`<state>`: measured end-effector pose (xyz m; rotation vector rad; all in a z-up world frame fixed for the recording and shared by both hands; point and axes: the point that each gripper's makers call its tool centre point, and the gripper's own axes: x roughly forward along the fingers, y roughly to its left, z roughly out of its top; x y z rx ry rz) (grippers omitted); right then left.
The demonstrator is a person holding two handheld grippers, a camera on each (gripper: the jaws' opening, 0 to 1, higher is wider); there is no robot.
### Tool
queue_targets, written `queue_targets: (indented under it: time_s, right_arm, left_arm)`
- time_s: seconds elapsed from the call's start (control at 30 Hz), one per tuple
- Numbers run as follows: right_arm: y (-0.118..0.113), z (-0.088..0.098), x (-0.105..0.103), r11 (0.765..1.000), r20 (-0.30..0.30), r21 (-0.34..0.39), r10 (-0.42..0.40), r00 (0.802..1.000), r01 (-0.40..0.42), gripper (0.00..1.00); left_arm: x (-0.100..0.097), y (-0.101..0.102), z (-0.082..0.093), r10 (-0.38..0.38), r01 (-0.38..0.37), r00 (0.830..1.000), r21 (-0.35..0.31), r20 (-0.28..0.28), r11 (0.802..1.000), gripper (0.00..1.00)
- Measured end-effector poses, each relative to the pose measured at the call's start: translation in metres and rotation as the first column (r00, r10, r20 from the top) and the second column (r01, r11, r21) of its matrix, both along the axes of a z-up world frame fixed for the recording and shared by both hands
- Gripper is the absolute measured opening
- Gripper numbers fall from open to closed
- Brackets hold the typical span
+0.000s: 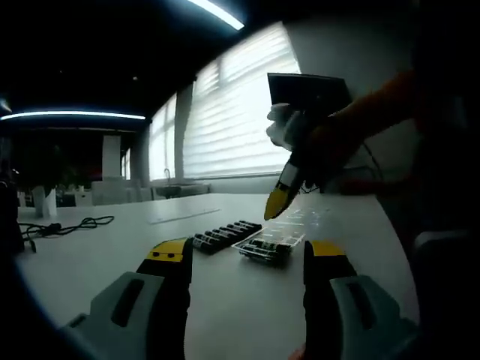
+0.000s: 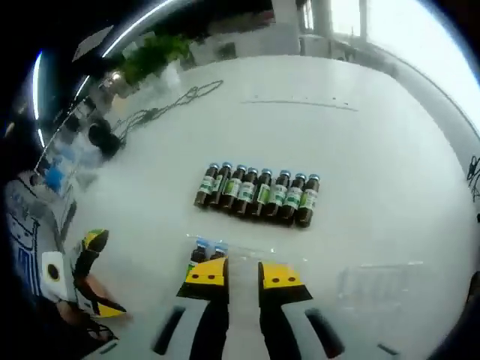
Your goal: Grip medicine bottles put into box
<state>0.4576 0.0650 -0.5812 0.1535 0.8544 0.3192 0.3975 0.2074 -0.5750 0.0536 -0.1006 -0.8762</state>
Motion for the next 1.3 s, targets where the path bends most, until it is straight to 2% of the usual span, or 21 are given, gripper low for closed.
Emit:
queue_targets:
  time_s: [0.07,0.13,0.2,0.27,0.3,0.37,0.47,0.53,0.63,0.73,0.8,0.87,0.93,0.97,1.13,1.3]
  right_arm:
    - [0.001,0.014,0.0,0.992,0.052,0.117,-0.046,0.998,0.04,0.14]
    - [0.003,0.024,-0.002,0.964,0.081,0.254,-0.096,0.992,0.073,0.12]
    - [-0.005,0.029,0.003,0.962,0.182,0.265,-0.122,0.976,0.07,0.12]
    - [-0.01,0.03,0.002,0.965,0.258,0.254,-0.135,0.957,0.067,0.11]
    - [-0.011,0.026,-0.003,0.96,0.25,0.27,-0.137,0.959,0.067,0.1]
    - [-0.012,0.025,-0.005,0.96,0.291,0.275,-0.139,0.947,0.056,0.1]
    - [-0.01,0.021,-0.007,0.978,0.345,0.209,-0.096,0.934,0.023,0.1]
    - [-0.006,0.023,-0.009,0.984,0.394,0.176,-0.055,0.918,-0.017,0.1]
    - [-0.008,0.032,-0.012,0.992,0.495,0.117,-0.021,0.868,-0.043,0.11]
    - [-0.001,0.04,-0.022,0.989,0.541,0.119,0.013,0.841,-0.092,0.13]
    - [0.001,0.047,-0.029,0.987,0.588,0.083,0.062,0.807,-0.137,0.16]
    - [0.001,0.056,-0.034,0.986,0.651,0.031,0.102,0.752,-0.161,0.21]
    - [-0.003,0.058,-0.036,0.989,0.682,-0.007,0.114,0.722,-0.15,0.22]
    - [-0.003,0.054,-0.039,0.989,0.67,-0.003,0.111,0.734,-0.147,0.22]
    - [-0.007,0.036,-0.044,0.989,0.644,-0.003,0.113,0.757,-0.146,0.28]
    - [-0.017,0.026,-0.046,0.989,0.633,-0.024,0.128,0.763,-0.146,0.28]
  left_arm:
    - [0.001,-0.001,0.0,-0.004,0.004,1.0,-0.003,-0.001,1.0,0.52]
    - [0.002,-0.001,0.0,-0.011,0.011,1.0,-0.013,-0.014,1.0,0.51]
    - [0.004,0.001,0.0,-0.012,0.011,0.999,-0.033,-0.033,0.999,0.51]
    - [0.005,0.003,0.002,-0.019,0.016,0.999,-0.061,-0.05,0.998,0.51]
    - [0.006,0.004,0.003,-0.026,0.022,0.998,-0.074,-0.056,0.997,0.51]
    - [0.006,0.005,0.006,-0.028,0.022,0.998,-0.094,-0.056,0.995,0.51]
    - [0.007,0.005,0.008,-0.024,0.019,0.998,-0.103,-0.053,0.995,0.51]
    - [0.008,0.006,0.009,-0.018,0.013,0.999,-0.1,-0.049,0.995,0.51]
    - [0.009,0.006,0.01,-0.006,0.003,0.999,-0.088,-0.033,0.996,0.5]
    - [0.011,0.007,0.012,0.009,-0.009,1.0,-0.071,-0.002,0.997,0.5]
    - [0.012,0.006,0.011,0.014,-0.014,1.0,-0.056,-0.001,0.998,0.49]
    - [0.013,0.006,0.011,0.018,-0.018,1.0,-0.052,0.004,0.998,0.49]
    - [0.014,0.006,0.01,0.022,-0.022,1.0,-0.047,-0.006,0.999,0.49]
    - [0.015,0.006,0.009,0.024,-0.024,1.0,-0.044,-0.011,0.999,0.49]
    - [0.016,0.004,0.003,0.024,-0.025,0.999,-0.017,-0.031,1.0,0.49]
    - [0.014,0.002,0.002,0.006,-0.006,0.999,-0.007,-0.04,1.0,0.48]
